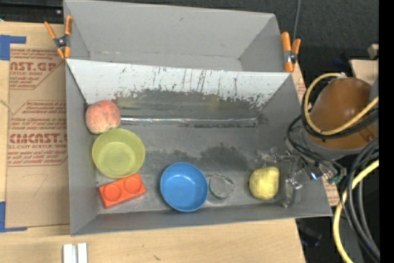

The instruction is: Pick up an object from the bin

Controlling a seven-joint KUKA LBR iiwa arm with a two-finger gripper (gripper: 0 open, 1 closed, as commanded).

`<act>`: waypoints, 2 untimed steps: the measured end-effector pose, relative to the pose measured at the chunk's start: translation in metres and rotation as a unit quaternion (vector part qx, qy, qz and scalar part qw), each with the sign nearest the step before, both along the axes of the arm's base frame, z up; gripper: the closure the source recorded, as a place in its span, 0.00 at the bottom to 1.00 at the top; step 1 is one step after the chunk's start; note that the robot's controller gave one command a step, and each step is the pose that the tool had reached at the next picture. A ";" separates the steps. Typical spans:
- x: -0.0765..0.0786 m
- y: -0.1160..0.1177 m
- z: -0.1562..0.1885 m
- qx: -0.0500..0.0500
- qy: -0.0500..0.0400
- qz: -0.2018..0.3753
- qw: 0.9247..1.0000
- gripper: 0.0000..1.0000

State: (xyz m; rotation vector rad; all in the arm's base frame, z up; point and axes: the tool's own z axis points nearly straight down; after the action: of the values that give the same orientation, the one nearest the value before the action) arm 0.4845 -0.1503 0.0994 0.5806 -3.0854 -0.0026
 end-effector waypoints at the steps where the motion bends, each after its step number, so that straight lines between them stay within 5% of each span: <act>1: 0.006 0.005 -0.028 0.000 -0.008 0.075 0.997 0.00; 2: 0.002 0.007 -0.028 0.000 -0.007 0.077 0.997 1.00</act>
Offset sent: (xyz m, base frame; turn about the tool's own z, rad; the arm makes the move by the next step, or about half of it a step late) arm -0.0024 0.0059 -0.0294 -0.1540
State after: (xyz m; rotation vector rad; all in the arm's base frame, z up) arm 0.4861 -0.1433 0.0717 0.8195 -3.0447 0.0031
